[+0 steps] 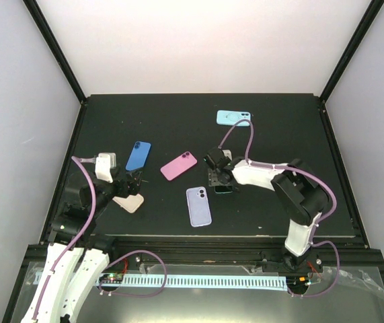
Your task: Put the phone into the phone case
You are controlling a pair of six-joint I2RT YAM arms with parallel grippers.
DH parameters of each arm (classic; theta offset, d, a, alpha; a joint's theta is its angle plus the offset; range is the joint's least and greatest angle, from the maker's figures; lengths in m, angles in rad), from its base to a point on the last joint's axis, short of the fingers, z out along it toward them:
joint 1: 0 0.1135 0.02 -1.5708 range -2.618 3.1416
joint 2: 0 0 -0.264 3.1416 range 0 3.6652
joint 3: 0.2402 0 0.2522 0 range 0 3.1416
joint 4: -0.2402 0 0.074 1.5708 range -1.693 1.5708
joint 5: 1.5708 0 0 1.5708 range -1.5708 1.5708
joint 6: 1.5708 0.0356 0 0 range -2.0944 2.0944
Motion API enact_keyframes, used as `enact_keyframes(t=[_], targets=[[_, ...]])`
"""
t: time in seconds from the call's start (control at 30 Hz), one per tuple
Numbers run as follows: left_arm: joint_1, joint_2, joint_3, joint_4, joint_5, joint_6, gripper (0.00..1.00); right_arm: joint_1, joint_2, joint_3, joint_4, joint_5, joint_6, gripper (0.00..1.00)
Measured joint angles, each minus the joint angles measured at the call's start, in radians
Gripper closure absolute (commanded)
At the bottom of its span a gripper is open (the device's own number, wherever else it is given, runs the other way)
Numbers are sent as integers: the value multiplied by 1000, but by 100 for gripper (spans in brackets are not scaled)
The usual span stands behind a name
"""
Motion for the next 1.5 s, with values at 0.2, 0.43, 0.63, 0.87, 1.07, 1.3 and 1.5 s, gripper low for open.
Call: enact_keyframes(t=[0.2,0.43,0.63,0.87,1.07,1.3,1.5], targets=[[0,16,0,0,1,-10,1,-1,-121,-124,-17,-42,-11,43],[0,74,-2,-5,22,-61,1,25,-297,-223,-13,-153,1,45],[0,95,-40,20,104,-148,2,98,-376,-237,5,-232,41,45],[0,128,-100,45,164,-214,4,198,-394,-237,69,-311,116,45],[-1,154,-138,82,214,-259,8,270,-365,-237,132,-340,181,45],[-2,194,-171,123,258,-297,12,313,-290,-236,162,-337,234,44],[-2,214,-178,134,273,-306,12,315,-250,-235,172,-332,256,44]])
